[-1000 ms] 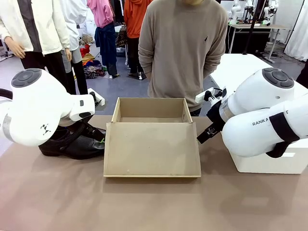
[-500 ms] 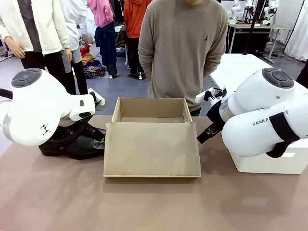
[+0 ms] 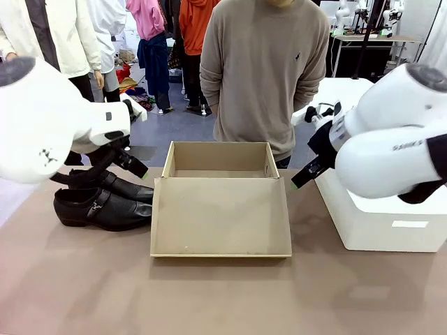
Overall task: Pack the shoes into the box.
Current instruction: Place one shoe of the Shoes into the Shoes Box.
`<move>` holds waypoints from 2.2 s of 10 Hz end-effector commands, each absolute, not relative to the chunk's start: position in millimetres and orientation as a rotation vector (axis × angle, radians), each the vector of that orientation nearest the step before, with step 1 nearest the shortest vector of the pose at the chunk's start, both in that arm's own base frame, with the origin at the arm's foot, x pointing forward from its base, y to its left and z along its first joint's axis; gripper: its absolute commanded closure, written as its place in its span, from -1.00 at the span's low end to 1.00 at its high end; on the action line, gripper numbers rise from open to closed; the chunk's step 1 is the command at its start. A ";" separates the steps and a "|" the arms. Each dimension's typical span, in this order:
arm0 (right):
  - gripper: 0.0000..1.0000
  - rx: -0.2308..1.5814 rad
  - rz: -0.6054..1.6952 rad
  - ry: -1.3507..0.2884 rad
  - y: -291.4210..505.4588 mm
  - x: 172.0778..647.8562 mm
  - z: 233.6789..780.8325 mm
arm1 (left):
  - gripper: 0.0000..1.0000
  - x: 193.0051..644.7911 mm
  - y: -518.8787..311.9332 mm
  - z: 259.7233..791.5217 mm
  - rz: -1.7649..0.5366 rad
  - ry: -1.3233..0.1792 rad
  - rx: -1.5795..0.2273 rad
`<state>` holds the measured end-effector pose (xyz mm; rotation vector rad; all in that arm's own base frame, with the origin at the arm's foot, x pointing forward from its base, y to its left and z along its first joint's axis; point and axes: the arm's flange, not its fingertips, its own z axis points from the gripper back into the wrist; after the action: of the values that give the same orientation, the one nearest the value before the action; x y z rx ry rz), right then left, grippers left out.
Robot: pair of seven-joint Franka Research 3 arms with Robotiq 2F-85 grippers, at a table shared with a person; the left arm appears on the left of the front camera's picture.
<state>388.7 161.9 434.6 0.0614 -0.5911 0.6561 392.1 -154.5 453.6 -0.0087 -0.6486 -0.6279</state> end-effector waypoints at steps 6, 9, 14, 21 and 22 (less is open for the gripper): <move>-1.00 0.353 1.004 -0.669 94.3 361.6 518.7 | -1.00 364.7 -106.2 534.6 -0.991 -0.707 -0.240; -1.00 0.426 1.010 -0.690 66.2 365.9 525.7 | -1.00 356.7 -73.0 542.0 -1.046 -0.714 -0.321; -1.00 0.396 0.977 -0.677 69.7 360.4 526.3 | -1.00 354.6 -75.3 541.9 -1.017 -0.709 -0.299; -1.00 0.379 0.971 -0.648 66.2 358.3 531.1 | -1.00 347.0 -70.9 530.9 -1.015 -0.670 -0.290; -1.00 0.384 0.969 -0.647 64.5 358.8 530.8 | -1.00 345.9 -66.5 529.7 -1.021 -0.658 -0.287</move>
<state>356.7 68.5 529.6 0.3650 -0.6410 0.9519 350.6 -75.0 534.6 -0.2756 -0.6644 -0.9935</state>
